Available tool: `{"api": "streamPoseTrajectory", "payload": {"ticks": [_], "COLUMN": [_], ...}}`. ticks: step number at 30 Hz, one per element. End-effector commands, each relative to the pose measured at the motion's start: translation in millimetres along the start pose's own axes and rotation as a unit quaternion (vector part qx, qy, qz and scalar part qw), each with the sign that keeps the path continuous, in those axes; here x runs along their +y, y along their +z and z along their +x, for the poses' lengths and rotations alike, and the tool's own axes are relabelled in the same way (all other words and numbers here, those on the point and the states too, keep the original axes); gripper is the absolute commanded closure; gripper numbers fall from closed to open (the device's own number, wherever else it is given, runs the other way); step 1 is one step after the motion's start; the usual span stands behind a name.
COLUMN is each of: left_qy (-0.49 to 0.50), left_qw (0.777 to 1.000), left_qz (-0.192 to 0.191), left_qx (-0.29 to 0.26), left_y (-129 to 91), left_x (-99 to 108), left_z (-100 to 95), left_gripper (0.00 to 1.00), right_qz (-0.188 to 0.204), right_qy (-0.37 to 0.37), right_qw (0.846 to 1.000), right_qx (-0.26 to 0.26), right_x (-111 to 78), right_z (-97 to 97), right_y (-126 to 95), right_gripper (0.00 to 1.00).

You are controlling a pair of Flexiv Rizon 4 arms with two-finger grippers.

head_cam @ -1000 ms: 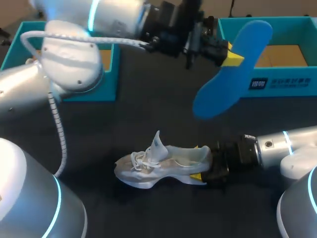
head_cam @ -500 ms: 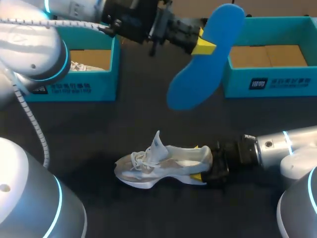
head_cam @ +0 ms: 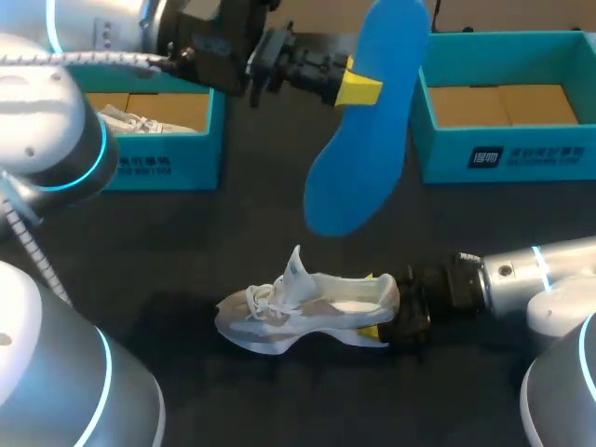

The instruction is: Take the shoe out of the shoebox, open the shoe tongue, remove and reinsert the insole, then place the shoe into the shoebox

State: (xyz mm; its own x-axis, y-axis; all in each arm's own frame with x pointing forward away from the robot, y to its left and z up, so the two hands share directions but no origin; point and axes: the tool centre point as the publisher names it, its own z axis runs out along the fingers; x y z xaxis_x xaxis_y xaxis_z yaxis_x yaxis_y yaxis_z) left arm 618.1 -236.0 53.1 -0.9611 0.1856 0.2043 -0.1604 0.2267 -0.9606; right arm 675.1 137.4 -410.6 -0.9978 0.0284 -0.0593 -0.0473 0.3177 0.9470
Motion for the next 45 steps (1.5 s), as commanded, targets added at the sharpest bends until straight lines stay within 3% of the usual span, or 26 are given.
{"api": "streamPoseTrajectory", "payload": {"ticks": [1, 6, 23, 45], "left_qy": [-0.021, -0.066, -0.077, -0.082], "left_qw": [1.000, 0.998, 0.996, 0.995], "left_qz": [0.008, 0.017, 0.040, 0.049], "left_qx": [-0.014, -0.009, -0.021, -0.026], "left_y": [-27, -40, -38, -43], "left_x": [15, 23, 22, 16], "left_z": [14.0, 11.2, 33.3, 24.3], "left_gripper": [1.00, 1.00, 1.00, 1.00], "right_qz": [0.002, 0.002, 0.002, 0.002], "right_qy": [0.000, 0.000, 0.000, 0.000], "right_qw": [1.000, 1.000, 1.000, 1.000], "right_qx": [0.001, 0.001, 0.001, 0.001], "right_x": [-2.3, -2.3, -2.3, -2.3], "right_z": [0.4, 0.4, 0.4, 0.4], "right_y": [3, 3, 3, 3], "right_gripper": [1.00, 1.00, 1.00, 1.00]}}
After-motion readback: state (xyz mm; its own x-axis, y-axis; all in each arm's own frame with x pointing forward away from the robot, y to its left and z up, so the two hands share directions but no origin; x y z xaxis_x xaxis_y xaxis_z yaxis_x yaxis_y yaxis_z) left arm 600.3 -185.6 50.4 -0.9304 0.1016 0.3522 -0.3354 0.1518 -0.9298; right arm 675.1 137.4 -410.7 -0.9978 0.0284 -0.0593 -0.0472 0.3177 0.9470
